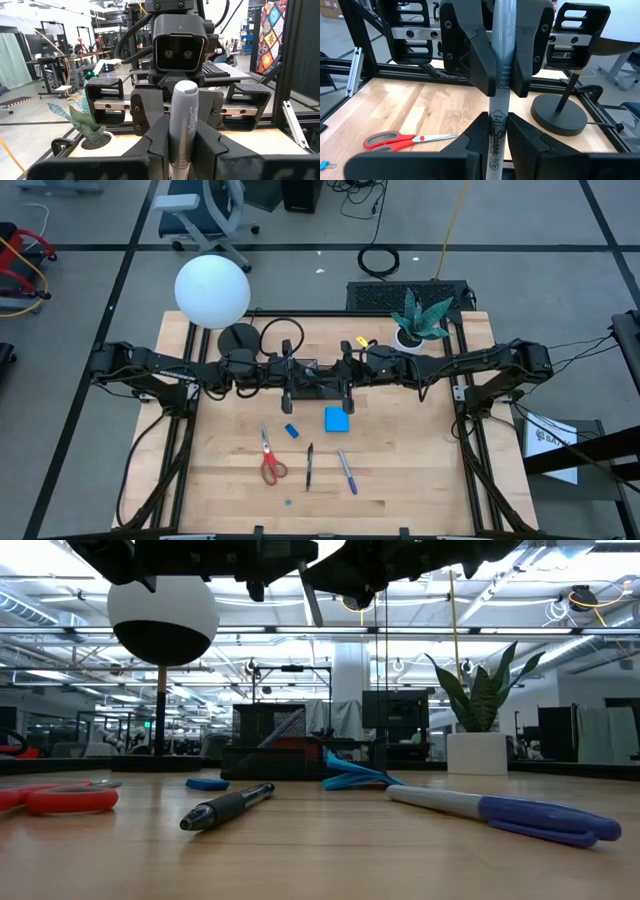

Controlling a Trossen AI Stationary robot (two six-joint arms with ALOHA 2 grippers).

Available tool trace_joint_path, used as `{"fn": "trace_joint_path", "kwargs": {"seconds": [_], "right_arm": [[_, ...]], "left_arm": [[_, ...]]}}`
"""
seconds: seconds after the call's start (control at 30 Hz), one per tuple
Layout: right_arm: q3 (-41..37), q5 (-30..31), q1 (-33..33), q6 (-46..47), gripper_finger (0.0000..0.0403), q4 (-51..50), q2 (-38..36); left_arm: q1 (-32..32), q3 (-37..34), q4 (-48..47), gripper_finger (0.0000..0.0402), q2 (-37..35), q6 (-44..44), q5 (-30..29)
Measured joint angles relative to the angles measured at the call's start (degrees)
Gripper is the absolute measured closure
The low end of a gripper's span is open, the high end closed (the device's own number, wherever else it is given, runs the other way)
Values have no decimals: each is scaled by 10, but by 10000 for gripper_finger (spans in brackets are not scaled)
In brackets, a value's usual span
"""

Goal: Pick and place office supplies into organizer
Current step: Put the gray marker into the black mesh organizer

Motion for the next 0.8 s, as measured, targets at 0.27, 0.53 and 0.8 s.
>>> {"fn": "trace_joint_path", "kwargs": {"seconds": [0.27,0.53,0.8], "right_arm": [[0,0,0,4,344,-7,-5],[0,-4,1,15,344,-56,-45],[0,-3,1,17,344,-107,-76]], "left_arm": [[0,0,-6,350,0,2,0],[2,0,-48,332,-22,2,-23],[6,0,-141,351,-68,32,-74]]}}
